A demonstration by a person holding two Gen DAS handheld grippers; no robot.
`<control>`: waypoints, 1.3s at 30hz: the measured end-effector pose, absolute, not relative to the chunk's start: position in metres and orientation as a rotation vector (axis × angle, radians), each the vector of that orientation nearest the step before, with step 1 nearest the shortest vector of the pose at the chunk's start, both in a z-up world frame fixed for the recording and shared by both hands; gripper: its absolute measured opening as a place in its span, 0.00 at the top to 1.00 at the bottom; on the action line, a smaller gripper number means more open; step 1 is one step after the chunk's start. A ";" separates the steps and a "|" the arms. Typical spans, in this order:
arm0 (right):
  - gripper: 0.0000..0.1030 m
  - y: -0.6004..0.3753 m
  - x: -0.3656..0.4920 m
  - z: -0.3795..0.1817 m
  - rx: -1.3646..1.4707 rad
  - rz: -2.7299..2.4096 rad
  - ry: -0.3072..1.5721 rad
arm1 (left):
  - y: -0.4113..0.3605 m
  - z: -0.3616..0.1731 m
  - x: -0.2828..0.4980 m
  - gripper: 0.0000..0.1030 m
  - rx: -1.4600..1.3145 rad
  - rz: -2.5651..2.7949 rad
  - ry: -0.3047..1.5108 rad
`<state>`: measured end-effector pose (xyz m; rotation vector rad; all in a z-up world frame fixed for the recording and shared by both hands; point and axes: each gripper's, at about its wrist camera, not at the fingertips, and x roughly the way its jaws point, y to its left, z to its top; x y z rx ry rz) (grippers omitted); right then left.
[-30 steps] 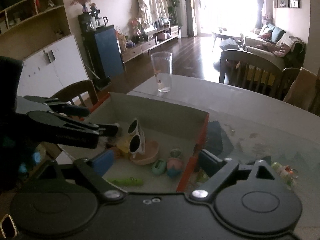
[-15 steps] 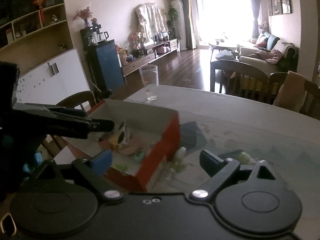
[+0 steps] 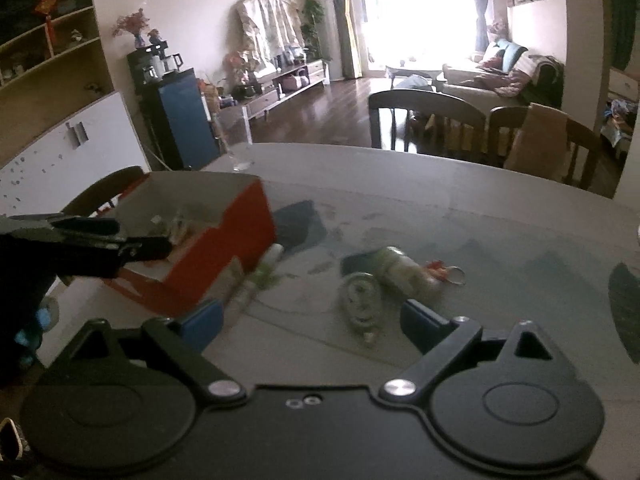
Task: Organize rigid objects
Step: 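Withdraw both tools from the box toward the items left on the table, then grasp the white glue stick with the left tool while the right tool grasps the green-lidded jar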
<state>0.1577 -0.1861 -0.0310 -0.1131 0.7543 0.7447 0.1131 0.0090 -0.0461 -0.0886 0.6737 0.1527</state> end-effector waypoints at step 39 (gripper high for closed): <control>0.25 -0.189 0.279 -0.099 -0.197 0.733 0.861 | -0.080 -0.144 0.195 0.01 0.083 0.450 0.706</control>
